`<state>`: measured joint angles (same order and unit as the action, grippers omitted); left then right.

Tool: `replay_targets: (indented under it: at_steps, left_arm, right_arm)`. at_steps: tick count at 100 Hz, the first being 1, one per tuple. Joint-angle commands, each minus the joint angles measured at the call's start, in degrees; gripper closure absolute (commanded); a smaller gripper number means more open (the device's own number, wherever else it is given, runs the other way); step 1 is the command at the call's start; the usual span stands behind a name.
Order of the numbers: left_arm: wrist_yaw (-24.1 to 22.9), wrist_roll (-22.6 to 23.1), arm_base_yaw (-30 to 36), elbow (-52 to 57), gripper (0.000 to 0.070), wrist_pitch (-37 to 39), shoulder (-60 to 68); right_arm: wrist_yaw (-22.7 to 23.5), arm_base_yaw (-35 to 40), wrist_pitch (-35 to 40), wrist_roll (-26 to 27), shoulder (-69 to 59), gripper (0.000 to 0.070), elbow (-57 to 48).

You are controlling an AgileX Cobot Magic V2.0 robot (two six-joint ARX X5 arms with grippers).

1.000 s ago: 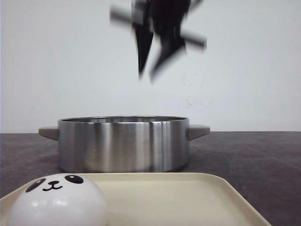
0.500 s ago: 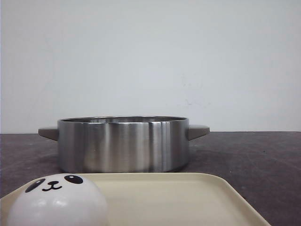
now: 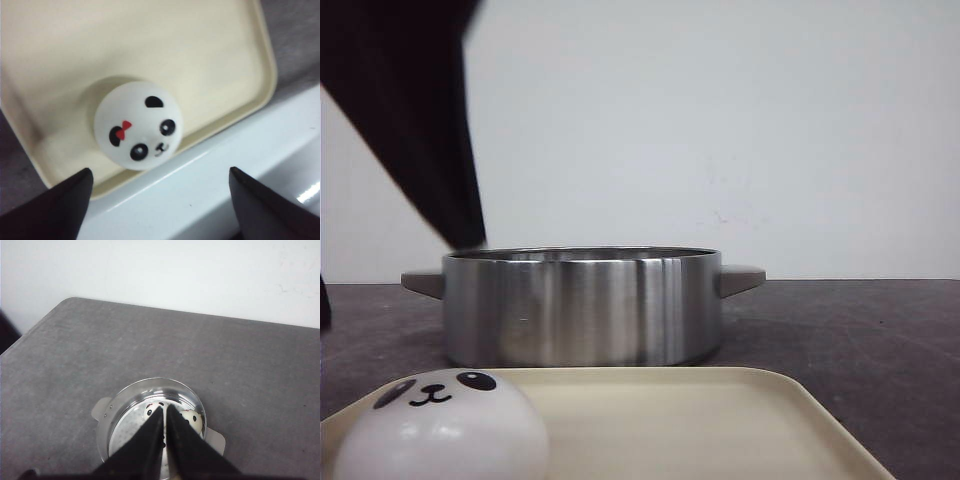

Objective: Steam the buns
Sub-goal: 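Lower the left gripper onto the last panda bun and grasp it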

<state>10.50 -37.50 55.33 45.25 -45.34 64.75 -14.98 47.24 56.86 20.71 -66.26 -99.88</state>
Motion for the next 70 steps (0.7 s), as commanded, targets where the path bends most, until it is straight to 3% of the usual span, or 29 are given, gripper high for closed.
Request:
replay_targets:
  at_steps: [1, 39, 70]
  left_arm:
    - [-0.13, -0.74, 1.05, 0.68, 0.0178, 0.79, 2.60]
    - [-0.96, -0.68, 2.56, 0.68, 0.0184, 4.76, 15.47]
    - [-4.52, -0.07, 2.54, 0.68, 0.0184, 6.03, 17.73]
  right_arm:
    - [0.09, 0.63, -0.26, -0.74, -0.59, 0.0700, -0.74]
    - [0.11, 0.63, -0.20, -0.81, -0.59, 0.0700, -0.74]
    - [0.13, 0.63, 0.59, -0.83, -0.57, 0.0700, -0.74]
